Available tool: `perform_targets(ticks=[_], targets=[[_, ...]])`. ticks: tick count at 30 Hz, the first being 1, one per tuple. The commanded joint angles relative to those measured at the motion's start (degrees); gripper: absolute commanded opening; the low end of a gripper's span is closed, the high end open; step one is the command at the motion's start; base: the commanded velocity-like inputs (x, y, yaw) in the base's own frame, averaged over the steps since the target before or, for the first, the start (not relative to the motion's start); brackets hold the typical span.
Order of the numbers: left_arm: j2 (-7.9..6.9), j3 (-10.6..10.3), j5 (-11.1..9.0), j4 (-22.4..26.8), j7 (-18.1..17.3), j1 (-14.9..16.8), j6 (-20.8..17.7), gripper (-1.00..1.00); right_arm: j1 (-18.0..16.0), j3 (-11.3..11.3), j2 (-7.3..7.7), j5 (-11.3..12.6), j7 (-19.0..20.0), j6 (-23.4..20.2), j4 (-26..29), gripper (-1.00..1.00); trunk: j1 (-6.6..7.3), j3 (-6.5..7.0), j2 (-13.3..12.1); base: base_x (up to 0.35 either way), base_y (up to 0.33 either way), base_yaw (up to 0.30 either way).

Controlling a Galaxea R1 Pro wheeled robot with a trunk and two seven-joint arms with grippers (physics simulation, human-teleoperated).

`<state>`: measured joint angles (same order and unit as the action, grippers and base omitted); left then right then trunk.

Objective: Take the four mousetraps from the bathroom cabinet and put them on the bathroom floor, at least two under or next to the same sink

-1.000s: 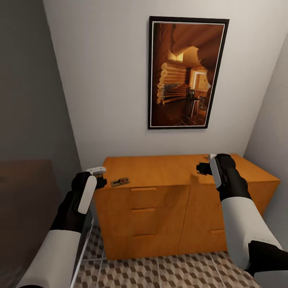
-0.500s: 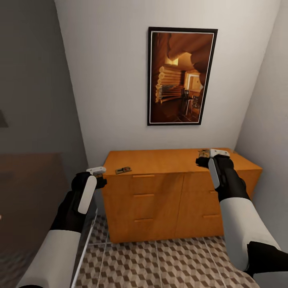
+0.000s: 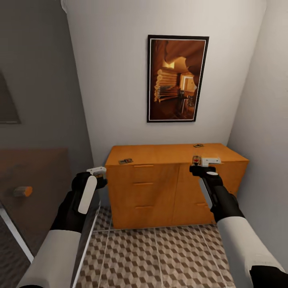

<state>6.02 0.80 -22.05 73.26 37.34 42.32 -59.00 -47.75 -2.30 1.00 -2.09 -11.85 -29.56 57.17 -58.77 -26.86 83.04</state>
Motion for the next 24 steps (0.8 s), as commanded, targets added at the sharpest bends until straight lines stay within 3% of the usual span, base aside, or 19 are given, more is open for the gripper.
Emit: perform_targets(ticks=[1, 24], targets=[[0.04, 0.08, -0.56, 0.05, 0.45, 0.05, -0.15, -1.00, 0.24, 0.27, 0.06, 0.02, 0.15, 0.03, 0.06, -1.00, 0.04, -0.07, 0.04, -0.345, 0.000, 0.000], [0.03, 0.08, -0.62, -1.84, 0.58, 0.05, 0.01, -1.00, 0.73, 0.72, 0.09, 0.66, 0.86, 0.06, -0.71, -1.00, 0.04, -0.07, 0.04, -0.344, 0.000, 0.000]])
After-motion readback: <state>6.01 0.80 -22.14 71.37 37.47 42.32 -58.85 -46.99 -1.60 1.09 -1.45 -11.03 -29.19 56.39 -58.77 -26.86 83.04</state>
